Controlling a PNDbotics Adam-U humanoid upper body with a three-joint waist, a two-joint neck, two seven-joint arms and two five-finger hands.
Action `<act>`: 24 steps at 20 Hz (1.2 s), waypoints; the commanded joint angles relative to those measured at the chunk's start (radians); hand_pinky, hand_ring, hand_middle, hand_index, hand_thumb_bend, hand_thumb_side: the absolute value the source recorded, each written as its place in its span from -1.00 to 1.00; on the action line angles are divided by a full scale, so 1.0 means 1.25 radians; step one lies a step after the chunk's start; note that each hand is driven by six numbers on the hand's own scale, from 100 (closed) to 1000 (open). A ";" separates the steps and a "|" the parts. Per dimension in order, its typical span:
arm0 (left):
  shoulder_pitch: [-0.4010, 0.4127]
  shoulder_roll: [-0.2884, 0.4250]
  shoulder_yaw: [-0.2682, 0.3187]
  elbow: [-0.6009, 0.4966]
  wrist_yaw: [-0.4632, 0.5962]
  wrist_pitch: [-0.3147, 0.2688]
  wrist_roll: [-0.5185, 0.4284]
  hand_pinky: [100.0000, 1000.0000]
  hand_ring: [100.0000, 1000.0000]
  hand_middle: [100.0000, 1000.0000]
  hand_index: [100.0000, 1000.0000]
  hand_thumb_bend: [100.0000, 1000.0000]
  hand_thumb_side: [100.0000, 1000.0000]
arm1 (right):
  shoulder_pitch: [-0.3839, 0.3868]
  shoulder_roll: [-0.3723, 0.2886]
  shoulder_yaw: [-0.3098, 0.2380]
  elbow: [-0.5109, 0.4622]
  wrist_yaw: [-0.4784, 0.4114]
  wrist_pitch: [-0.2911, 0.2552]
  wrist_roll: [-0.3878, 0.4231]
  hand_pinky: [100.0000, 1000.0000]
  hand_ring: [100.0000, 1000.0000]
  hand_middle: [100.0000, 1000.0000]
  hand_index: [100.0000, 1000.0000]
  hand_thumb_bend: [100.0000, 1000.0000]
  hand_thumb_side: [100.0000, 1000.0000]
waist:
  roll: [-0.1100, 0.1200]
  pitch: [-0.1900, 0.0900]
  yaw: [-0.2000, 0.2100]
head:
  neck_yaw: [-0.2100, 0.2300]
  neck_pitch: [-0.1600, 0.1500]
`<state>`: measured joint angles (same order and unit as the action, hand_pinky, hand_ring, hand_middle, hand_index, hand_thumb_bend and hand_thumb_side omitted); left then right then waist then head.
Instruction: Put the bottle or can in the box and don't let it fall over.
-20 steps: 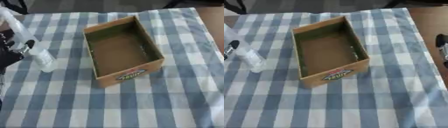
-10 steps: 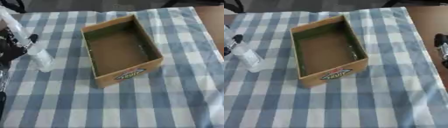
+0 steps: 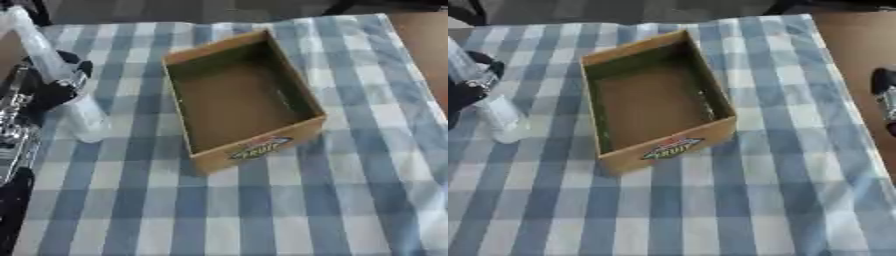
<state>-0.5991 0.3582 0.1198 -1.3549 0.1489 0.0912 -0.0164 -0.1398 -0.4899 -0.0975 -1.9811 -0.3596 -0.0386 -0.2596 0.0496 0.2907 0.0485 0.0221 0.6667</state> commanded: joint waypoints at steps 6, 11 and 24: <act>-0.035 0.004 -0.013 -0.020 -0.006 -0.039 0.184 -0.72 -0.20 -1.00 -1.00 -1.00 0.11 | -0.007 -0.012 -0.004 -0.015 -0.004 0.003 -0.005 0.44 0.32 0.68 0.45 -0.58 -0.79 | -0.001 -0.011 -0.001 | 0.003 -0.001; -0.052 0.008 -0.032 -0.080 -0.007 -0.084 0.125 -0.73 -0.22 -1.00 -1.00 -1.00 0.27 | -0.006 -0.013 -0.003 -0.015 -0.006 0.004 -0.007 0.44 0.32 0.68 0.45 -0.59 -0.78 | -0.001 -0.013 -0.001 | 0.004 0.001; -0.167 -0.007 -0.080 -0.214 -0.045 -0.032 0.056 -0.75 -0.25 -1.00 -1.00 -1.00 0.27 | -0.007 -0.014 -0.003 -0.015 -0.014 0.006 -0.016 0.42 0.31 0.67 0.44 -0.59 -0.78 | 0.001 -0.019 -0.008 | 0.010 0.008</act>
<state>-0.7845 0.3384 0.0243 -1.5927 0.0954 0.0450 0.0611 -0.1403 -0.4889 -0.0974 -1.9811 -0.3744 -0.0296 -0.2765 0.0529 0.2898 0.0392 0.0297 0.6749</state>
